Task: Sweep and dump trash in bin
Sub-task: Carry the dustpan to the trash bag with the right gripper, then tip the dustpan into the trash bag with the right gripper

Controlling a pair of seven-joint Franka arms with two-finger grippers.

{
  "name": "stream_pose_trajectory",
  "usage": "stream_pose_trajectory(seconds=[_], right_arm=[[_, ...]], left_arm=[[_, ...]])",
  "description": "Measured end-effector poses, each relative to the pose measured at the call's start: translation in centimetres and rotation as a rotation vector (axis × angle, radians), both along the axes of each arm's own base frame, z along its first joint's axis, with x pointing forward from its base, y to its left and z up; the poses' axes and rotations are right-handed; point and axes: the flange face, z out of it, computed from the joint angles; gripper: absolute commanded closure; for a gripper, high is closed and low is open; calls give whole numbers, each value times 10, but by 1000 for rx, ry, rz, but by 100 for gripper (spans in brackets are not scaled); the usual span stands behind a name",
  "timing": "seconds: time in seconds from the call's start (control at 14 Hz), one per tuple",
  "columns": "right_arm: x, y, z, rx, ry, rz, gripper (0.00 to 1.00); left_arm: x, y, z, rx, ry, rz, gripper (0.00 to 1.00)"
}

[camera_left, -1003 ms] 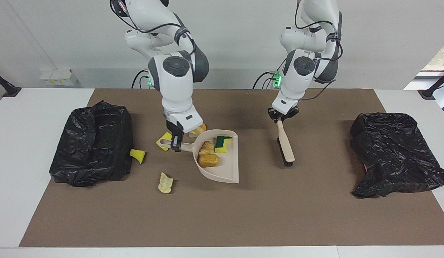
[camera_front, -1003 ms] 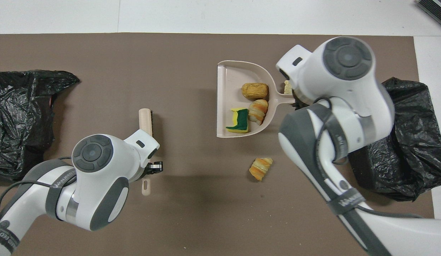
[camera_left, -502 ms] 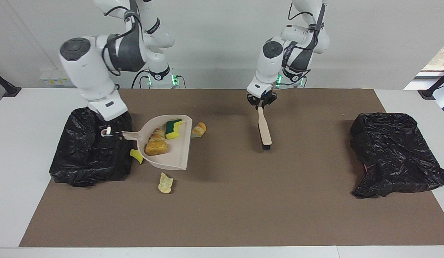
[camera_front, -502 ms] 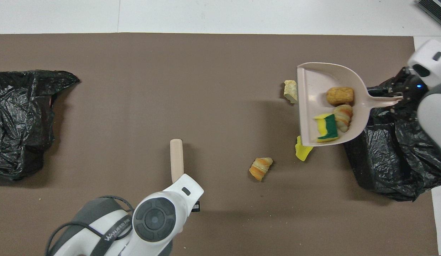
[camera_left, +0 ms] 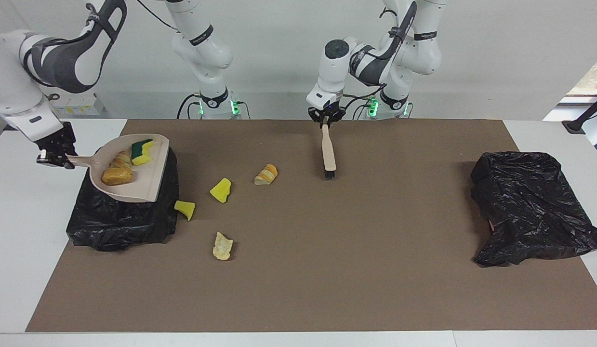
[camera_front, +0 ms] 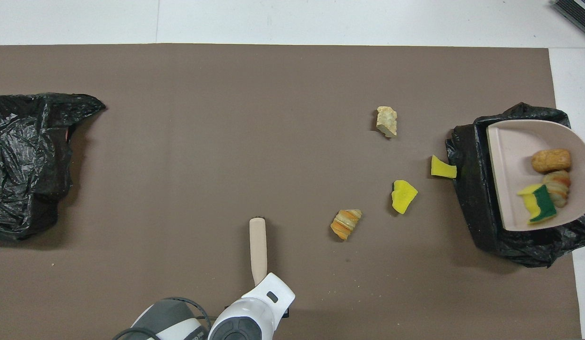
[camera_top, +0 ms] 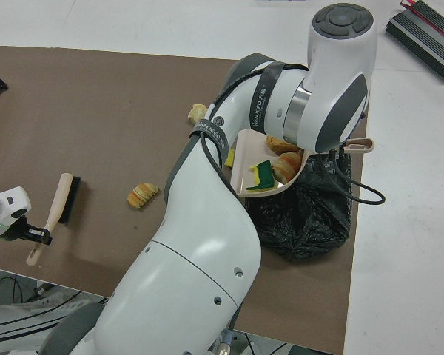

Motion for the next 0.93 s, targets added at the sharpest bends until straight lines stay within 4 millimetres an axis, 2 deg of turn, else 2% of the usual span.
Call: stream_pose_trajectory(seconds=[0.07,0.22,0.36,0.57,0.72,0.93], right_arm=[[-2,-5,1,-57,10,15,100],[-4,-8,-4,-172,3,73,100],[-8,-1,-16,-261,-31,153,100],[-13,19,-25,-356,-38,237,100],[-8,43,-23,-434,-35,254,100],[-12,82,-24,-583,12,208,100]], left_arm=[[0,1,-2,1,1,3,0],[6,3,-2,-4,1,16,0],[26,9,8,-23,-10,60,0],[81,36,32,-66,-46,103,0],[125,70,47,-90,-75,97,0],[180,121,67,-90,-72,70,0]])
